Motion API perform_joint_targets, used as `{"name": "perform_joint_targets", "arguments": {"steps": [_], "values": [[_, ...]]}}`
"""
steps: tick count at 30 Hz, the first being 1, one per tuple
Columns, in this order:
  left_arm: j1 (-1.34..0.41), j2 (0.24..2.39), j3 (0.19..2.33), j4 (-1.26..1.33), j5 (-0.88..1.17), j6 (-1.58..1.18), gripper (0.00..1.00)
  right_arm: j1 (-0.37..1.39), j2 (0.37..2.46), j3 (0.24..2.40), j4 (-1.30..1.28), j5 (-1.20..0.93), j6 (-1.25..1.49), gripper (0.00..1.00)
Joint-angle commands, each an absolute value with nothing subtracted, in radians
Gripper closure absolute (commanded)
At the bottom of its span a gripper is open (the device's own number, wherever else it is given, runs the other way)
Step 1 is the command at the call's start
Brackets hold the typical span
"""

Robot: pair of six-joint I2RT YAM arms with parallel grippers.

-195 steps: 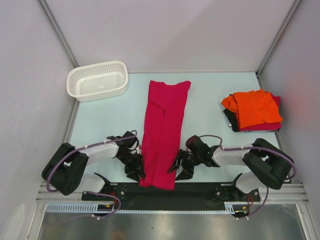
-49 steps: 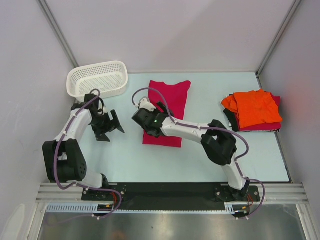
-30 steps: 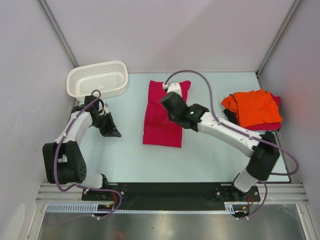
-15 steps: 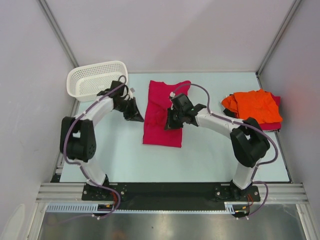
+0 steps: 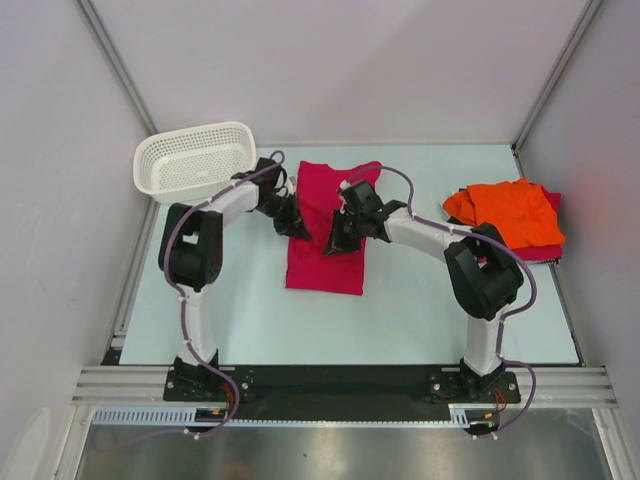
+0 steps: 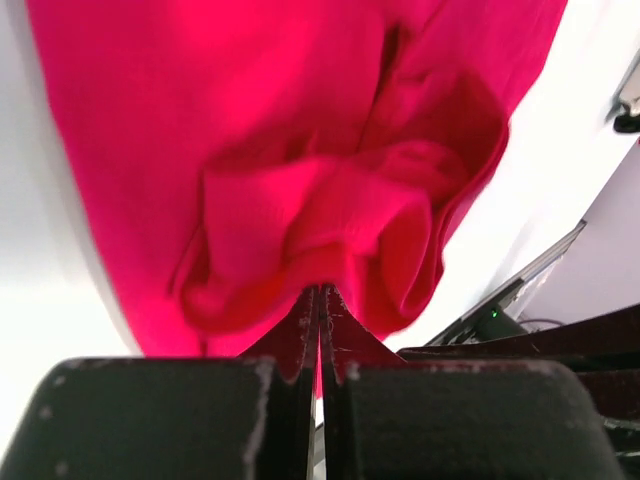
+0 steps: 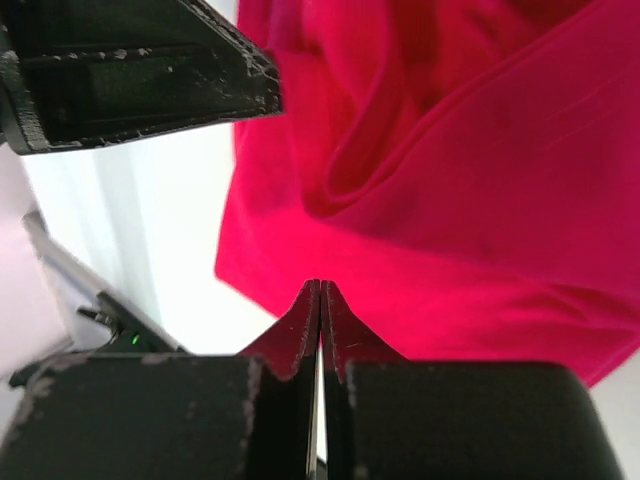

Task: Fold and stack the t-shirts
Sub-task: Fold the folded rectangular tshirt in 1/3 of the way

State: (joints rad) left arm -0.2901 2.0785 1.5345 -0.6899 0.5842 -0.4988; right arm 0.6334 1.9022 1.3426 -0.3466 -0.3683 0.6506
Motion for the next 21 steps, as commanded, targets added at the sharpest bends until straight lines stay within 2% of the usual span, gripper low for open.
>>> {"name": "perform_joint_targets", "arguments": {"steps": [1,5,12,15,21], "values": [[-0.298,2.132,1.652,-0.693,0.604,-0.528,1.0,0.617,1.943,1.426,-0.442,-0.229,0.637,1.0],[-0.298,2.201,1.747,-0.732,0.583,-0.535,1.0,0.615,2.018,1.502,-0.585,-0.053,0.63,1.0],[-0.295,2.25,1.828,-0.799,0.523,-0.517,1.0,0.637,2.071,1.64,-0.75,0.464,0.611,1.0],[-0.29,2.235,1.816,-0.804,0.482,-0.514,1.0,0.646,2.083,1.678,-0.775,0.605,0.604,1.0],[-0.264,2.174,1.779,-0.805,0.425,-0.505,1.0,0.661,2.08,1.698,-0.834,0.758,0.667,1.0]]}}
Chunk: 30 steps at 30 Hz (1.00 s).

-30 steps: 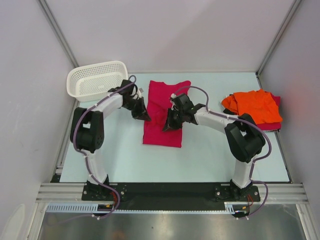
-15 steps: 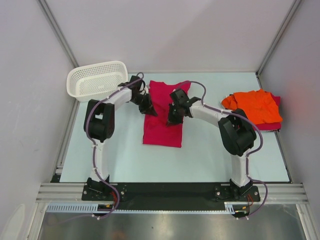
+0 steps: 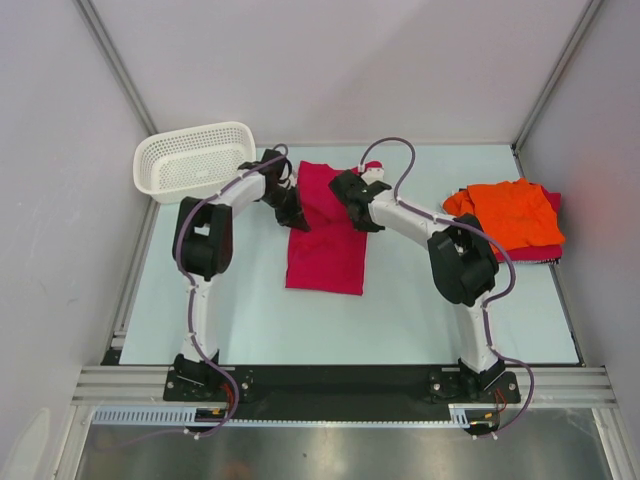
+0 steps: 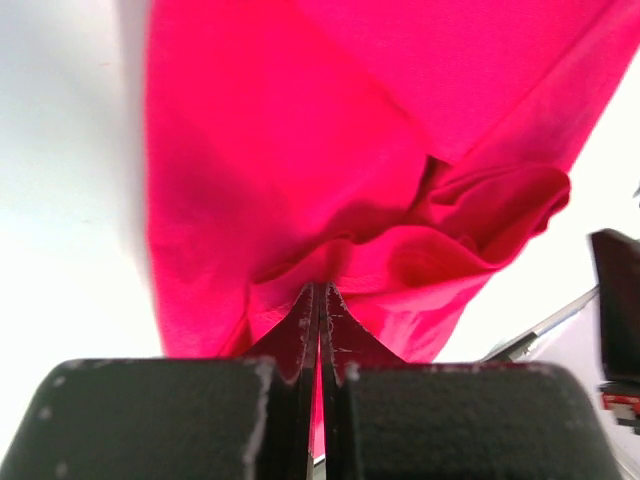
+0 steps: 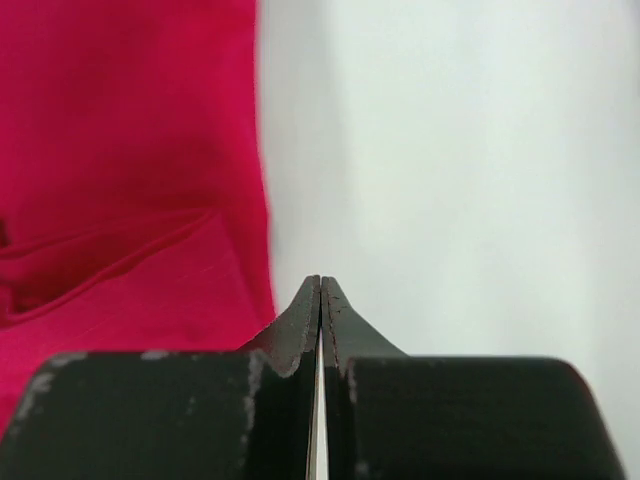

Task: Fold and stack the t-shirts
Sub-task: Fold the folded rectangular tshirt in 1/3 of the way

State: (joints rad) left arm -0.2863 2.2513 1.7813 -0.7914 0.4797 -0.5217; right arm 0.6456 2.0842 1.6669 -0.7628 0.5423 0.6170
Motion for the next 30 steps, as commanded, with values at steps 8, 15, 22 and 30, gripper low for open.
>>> {"name": "perform_joint_targets", "arguments": {"steps": [8,15,22,30], "values": [[-0.157,1.825,1.648,-0.746,0.474,-0.457,0.75,0.648,1.716,1.465,-0.738,0.614,0.715,0.95],[-0.089,1.674,1.367,-0.753,0.515,-0.407,0.11,0.511,1.408,1.028,-0.419,-0.03,0.802,0.61],[-0.091,1.631,1.071,-0.617,0.597,-0.437,0.09,0.532,1.45,0.91,-0.353,-0.209,0.862,0.56],[-0.094,1.698,1.187,-0.58,0.594,-0.457,0.63,0.548,1.535,0.965,-0.325,-0.25,0.871,0.56]]}}
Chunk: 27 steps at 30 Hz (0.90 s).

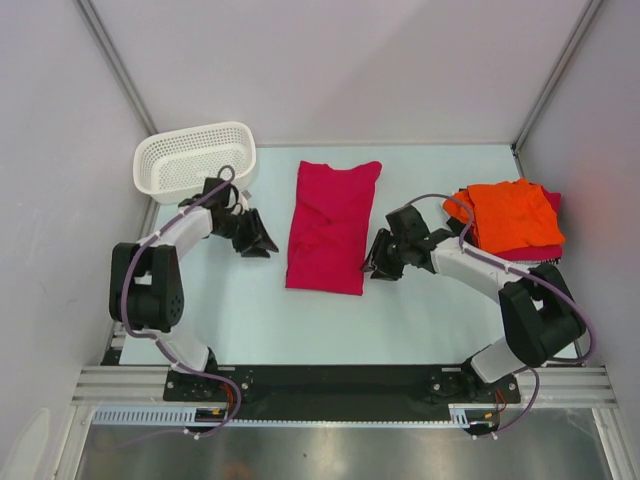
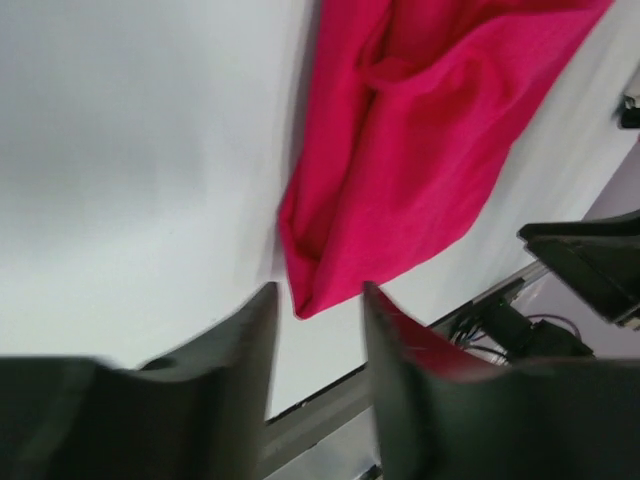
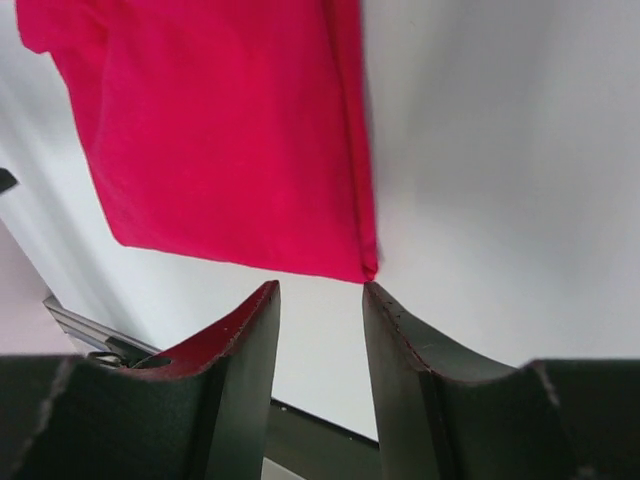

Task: Fold and stack the t-shirts
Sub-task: Fold the folded rectangular tshirt in 1/3 of the way, then grab one side of the 2/3 rectangular tshirt with both arms

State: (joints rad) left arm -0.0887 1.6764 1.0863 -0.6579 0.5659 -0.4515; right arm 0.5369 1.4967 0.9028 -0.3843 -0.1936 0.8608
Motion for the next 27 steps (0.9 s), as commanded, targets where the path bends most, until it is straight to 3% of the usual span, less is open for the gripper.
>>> {"name": "perform_joint_targets", "arguments": {"steps": [1,2,15,20,24,27], "values": [[-0.097,1.709,1.204,-0.577,0.594,-0.459,0.65,0.551,1.555,0.985,-0.33,-0.253,0.868,0.56],[-0.103,1.744,1.242,-0.581,0.594,-0.456,0.7,0.551,1.565,0.994,-0.331,-0.259,0.864,0.56],[-0.23,1.98,1.447,-0.655,0.545,-0.413,0.7,0.545,1.618,1.029,-0.353,-0.281,0.85,0.56],[-0.235,2.028,1.473,-0.672,0.523,-0.399,0.61,0.537,1.62,1.031,-0.353,-0.285,0.85,0.57],[-0.235,2.063,1.503,-0.684,0.48,-0.393,0.59,0.534,1.621,1.038,-0.354,-0.291,0.848,0.57],[-0.235,2.086,1.535,-0.684,0.463,-0.405,0.7,0.532,1.615,1.042,-0.362,-0.291,0.845,0.57]]}}
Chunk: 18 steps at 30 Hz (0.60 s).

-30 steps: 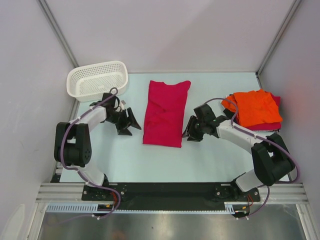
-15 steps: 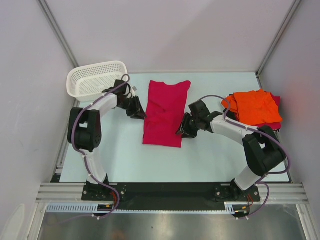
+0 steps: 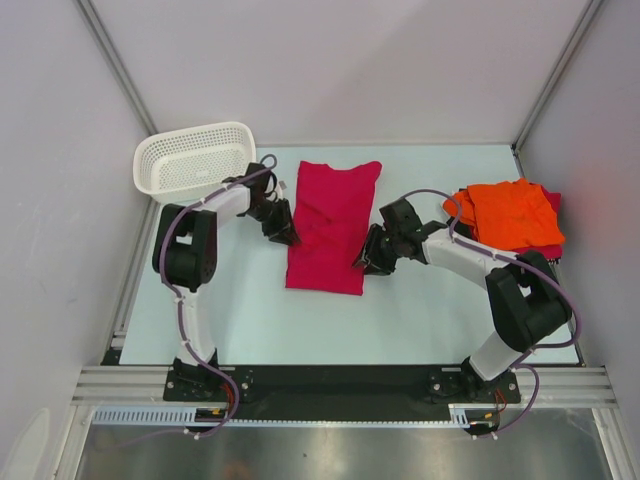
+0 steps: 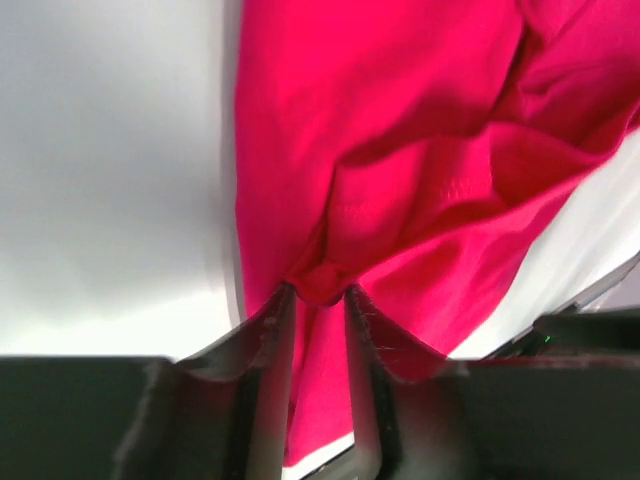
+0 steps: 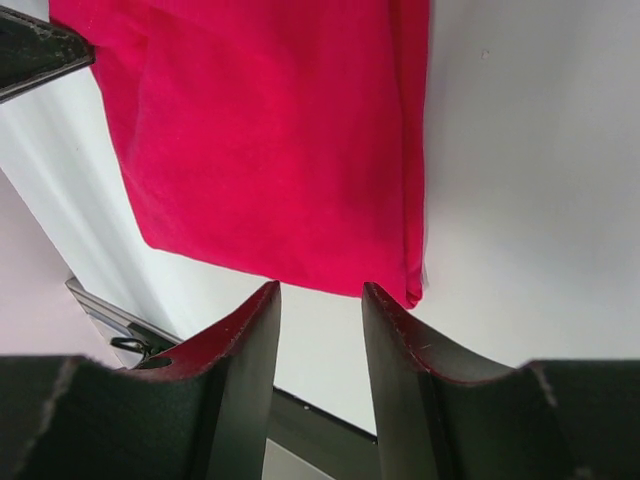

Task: Fold and stack the t-shirts
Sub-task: Grab one side of the 2/3 rectangular tshirt with both arms

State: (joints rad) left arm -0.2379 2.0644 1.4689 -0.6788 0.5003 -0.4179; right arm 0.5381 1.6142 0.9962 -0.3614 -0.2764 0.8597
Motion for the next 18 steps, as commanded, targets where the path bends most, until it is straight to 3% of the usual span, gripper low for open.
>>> {"name": "perform_joint_targets", "arguments": {"steps": [1,4,17,18], "values": [[-0.235,2.094,1.555,-0.683,0.465,-0.411,0.81,0.532,1.614,1.04,-0.365,-0.29,0.845,0.57],[-0.235,2.123,1.598,-0.676,0.483,-0.417,1.0,0.532,1.606,1.031,-0.37,-0.288,0.845,0.57],[-0.233,2.091,1.726,-0.672,0.402,-0.439,1.0,0.535,1.588,1.002,-0.373,-0.288,0.854,0.57],[-0.233,2.098,1.733,-0.678,0.39,-0.452,0.92,0.538,1.586,1.002,-0.371,-0.288,0.856,0.57]]}}
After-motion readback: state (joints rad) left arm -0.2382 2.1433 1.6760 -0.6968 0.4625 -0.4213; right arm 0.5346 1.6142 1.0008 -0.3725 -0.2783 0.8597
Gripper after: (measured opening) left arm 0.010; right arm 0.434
